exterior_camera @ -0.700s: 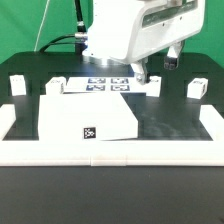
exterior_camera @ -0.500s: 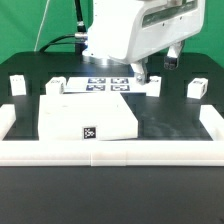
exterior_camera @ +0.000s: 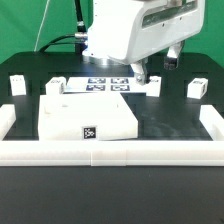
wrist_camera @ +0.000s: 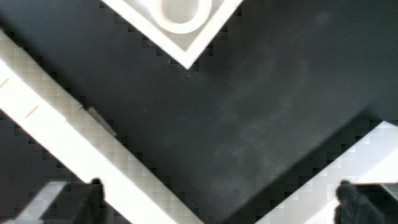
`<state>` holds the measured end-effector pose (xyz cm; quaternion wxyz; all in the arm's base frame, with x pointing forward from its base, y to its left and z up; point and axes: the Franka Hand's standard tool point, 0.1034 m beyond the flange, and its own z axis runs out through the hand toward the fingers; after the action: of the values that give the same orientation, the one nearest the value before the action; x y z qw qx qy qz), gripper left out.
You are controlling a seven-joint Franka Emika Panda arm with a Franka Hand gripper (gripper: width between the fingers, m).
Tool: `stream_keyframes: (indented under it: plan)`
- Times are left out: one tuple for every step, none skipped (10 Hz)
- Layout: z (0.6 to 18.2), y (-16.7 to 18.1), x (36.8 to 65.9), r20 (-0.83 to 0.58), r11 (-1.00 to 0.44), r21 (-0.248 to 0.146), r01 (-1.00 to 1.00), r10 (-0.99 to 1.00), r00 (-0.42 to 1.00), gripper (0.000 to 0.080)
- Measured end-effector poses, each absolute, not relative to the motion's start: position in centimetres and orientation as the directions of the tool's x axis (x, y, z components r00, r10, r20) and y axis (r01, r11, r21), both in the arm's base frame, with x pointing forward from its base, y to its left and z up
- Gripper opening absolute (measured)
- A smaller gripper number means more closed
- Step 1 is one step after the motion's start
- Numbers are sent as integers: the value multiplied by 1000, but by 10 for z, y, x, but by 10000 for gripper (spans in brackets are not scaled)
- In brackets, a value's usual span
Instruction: Assemble one leg
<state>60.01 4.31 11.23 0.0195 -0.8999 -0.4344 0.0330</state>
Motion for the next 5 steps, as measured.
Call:
stream_keyframes:
  plan:
    - [111, 42, 594, -12, -573, -32, 819, 819, 573, 650]
    - [108, 38, 584, 9, -488, -5, 873, 873, 488, 650]
    - [104, 30, 574, 9, -402, -4, 916, 916, 402, 650]
    - [105, 24, 574, 15, -355, 10, 935, 935, 355, 650]
    - [104, 15, 570, 7, -369, -8, 929, 929, 369, 650]
